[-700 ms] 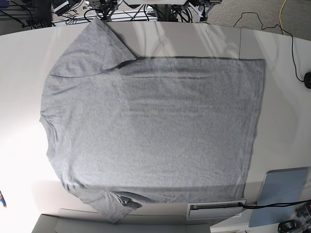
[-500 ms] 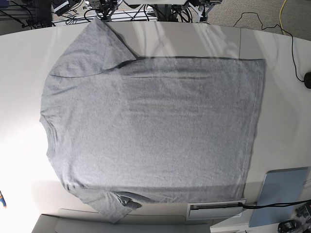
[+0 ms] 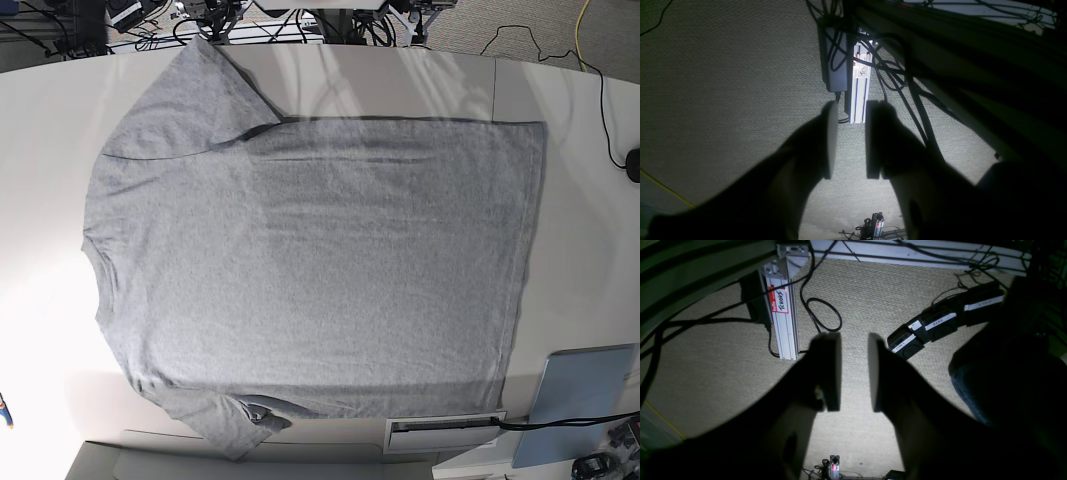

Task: Fold the T-shirt properly
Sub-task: 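Move both grippers toward the shoulder corners of the grey T-shirt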

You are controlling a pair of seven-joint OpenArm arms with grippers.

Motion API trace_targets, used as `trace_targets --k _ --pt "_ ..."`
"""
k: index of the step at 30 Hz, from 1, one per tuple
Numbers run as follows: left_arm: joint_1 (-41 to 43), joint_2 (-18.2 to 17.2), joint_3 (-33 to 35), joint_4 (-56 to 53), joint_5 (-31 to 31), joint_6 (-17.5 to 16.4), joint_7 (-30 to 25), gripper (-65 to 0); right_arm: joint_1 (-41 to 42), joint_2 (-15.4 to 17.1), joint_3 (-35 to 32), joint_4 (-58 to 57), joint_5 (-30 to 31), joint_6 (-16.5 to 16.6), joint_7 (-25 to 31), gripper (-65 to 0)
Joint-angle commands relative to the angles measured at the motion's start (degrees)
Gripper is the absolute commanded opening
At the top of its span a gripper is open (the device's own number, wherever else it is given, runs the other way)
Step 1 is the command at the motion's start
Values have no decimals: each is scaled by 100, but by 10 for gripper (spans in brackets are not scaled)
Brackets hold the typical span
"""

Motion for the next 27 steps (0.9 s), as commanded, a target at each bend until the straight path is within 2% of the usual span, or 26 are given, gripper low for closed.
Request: trace_targets --k 1,12,20,21,24,27 --pt "17 11 2 13 20 -39 -17 -488 -31 33 15 26 -24 13 42 -504" --pt "20 -24 4 13 190 -61 -15 -488 -160 35 15 28 -26 13 4 -504" --pt "424 -214 4 446 284 -90 -15 -488 -446 348 15 44 -24 151 39 -504" --pt "551 -238 4 599 282 -190 -13 -488 -494 398 15 48 -24 243 55 -504" --pt "1019 -280 4 1241 278 -787 -13 -488 -745 551 15 313 -22 496 35 -504" --pt "1578 -273 4 2068 111 -1335 50 -488 -1176 688 15 990 -22 673 -205 -504"
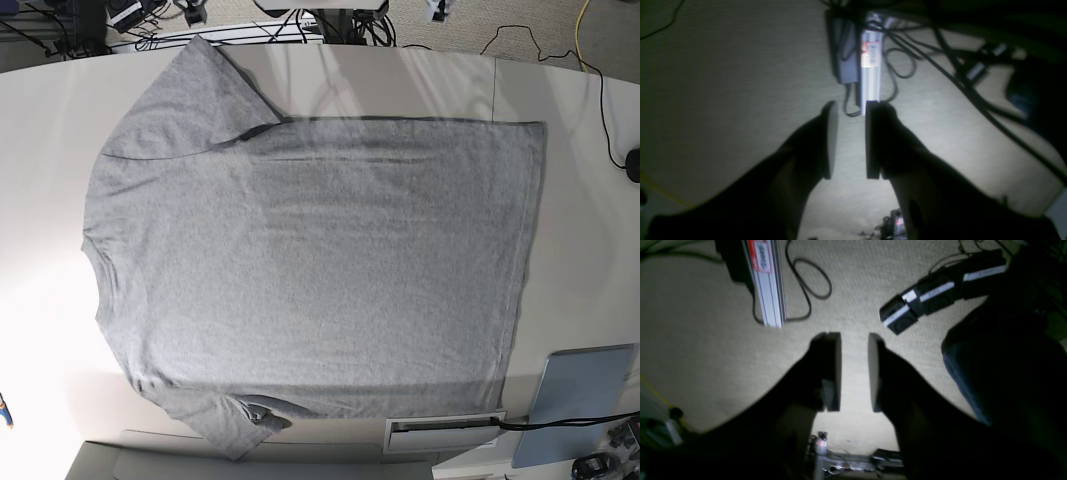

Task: Fold the T-shirt properly
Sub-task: 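Move both grippers toward the shoulder corners of the grey T-shirt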

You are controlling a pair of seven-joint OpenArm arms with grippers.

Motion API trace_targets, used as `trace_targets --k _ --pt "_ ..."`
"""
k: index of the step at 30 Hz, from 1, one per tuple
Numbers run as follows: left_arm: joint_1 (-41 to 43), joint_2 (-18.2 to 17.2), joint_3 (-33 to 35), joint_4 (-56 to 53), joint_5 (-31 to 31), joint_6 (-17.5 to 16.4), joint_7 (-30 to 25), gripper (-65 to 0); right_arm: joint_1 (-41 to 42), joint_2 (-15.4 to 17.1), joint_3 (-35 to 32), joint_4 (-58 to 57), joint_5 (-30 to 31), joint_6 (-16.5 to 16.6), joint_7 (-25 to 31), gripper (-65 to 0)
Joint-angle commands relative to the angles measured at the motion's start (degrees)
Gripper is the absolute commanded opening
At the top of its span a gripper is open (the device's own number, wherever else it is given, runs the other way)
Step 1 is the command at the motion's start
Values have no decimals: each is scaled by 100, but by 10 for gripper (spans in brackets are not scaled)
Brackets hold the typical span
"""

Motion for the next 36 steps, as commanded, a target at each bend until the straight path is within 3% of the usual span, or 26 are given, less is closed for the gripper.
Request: trace_targets --k 1,6,11,16,19,23,29,33,36 --pt "269 -22 -4 323 -138 -146 15 -488 -234 142 9 304 22 11 -68 -504" --pt "1392 -24 -4 2118 -251 -811 55 -488 -1412 511 9 2212 85 245 -341 -504" --pt "2417 -164 -4 4024 -638 -850 446 -488 -2765 1215 9 4385 758 400 -535 -504" --pt "3180 -592 -4 5670 -1047 -852 916 -488 -3943 1954 11 6301 798 387 -682 -504" --pt "3589 -896 -4 6612 -1047 -588 914 -488 -4448 2345 17 7342 793 339 -962 -504" --pt "3954 -1325 -4 7746 -968 39 916 -488 -4815 2732 15 8537 713 -262 -1482 -504" --pt "3915 -1976 -4 8786 -79 385 896 -480 -4896 2885 15 9969 -726 -671 -2184 -504" --pt "3528 -2354 -4 8821 210 369 855 -387 -4894 2883 15 10491 -1812 -704 -2199 -503" --pt "3270 -2645 -4 8765 208 227 800 -334 -4859 2883 15 10559 -2004 -704 -2192 -503"
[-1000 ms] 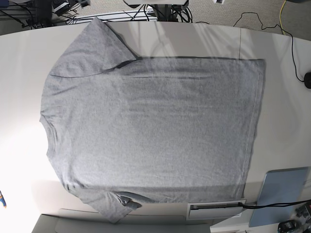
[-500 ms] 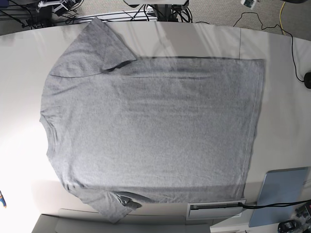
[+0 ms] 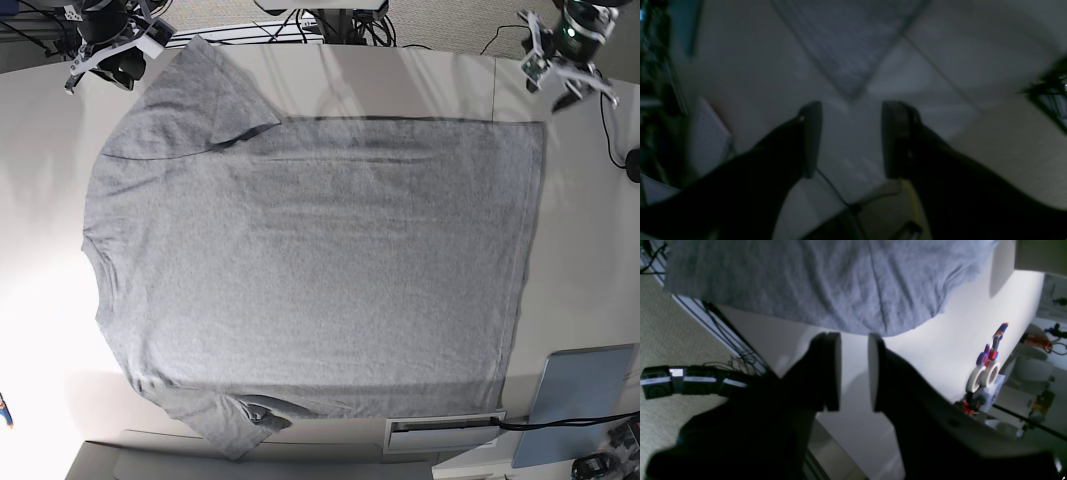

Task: Fold the T-shirt properly
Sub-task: 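Move both grippers toward the shoulder corners of the grey T-shirt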

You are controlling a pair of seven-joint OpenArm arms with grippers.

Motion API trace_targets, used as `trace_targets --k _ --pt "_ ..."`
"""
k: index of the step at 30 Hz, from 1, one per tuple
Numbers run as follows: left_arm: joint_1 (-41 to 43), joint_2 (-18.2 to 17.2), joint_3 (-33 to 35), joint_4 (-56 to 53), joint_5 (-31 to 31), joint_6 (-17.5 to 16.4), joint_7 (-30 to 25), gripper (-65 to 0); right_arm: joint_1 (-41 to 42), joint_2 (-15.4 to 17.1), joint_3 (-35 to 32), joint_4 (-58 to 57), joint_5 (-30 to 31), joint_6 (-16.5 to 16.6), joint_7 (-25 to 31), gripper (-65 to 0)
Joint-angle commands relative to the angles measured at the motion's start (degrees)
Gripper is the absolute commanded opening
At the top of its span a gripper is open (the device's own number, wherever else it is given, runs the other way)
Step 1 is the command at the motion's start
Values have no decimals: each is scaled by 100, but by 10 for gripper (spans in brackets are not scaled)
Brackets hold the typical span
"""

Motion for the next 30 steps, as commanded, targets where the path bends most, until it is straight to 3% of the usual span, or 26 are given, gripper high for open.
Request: trace_targets --k 1,3,8,13,16,19,25,30 --pt "-44 -170 -42 -7 -11 0 -160 -334 -44 35 28 79 -46 -70 0 -503" --pt "-227 -363 -42 -214 -13 -170 -343 -334 -44 35 28 79 -48 -72 -2 -478" --pt "-632 -728 -20 -769 -13 -452 -798 -334 -39 33 28 79 -52 -74 35 -311" --pt "-1099 -968 632 -1226 50 -507 -911 -334 214 -31 28 79 -48 -76 55 -307" --pt "-1453 -975 1270 -1574 614 -57 -721 -334 372 -28 28 79 -50 -76 -109 -307" --pt "-1788 -975 1637 -1987 649 317 -457 -334 435 -26 28 79 -50 -74 -234 -307" --pt "-2328 -977 1696 -2618 651 306 -531 -334 435 -26 28 79 -50 -74 -197 -307" --pt "-2579 -975 1696 -2887 651 -105 -533 -334 435 -26 28 79 -50 -74 -15 -307"
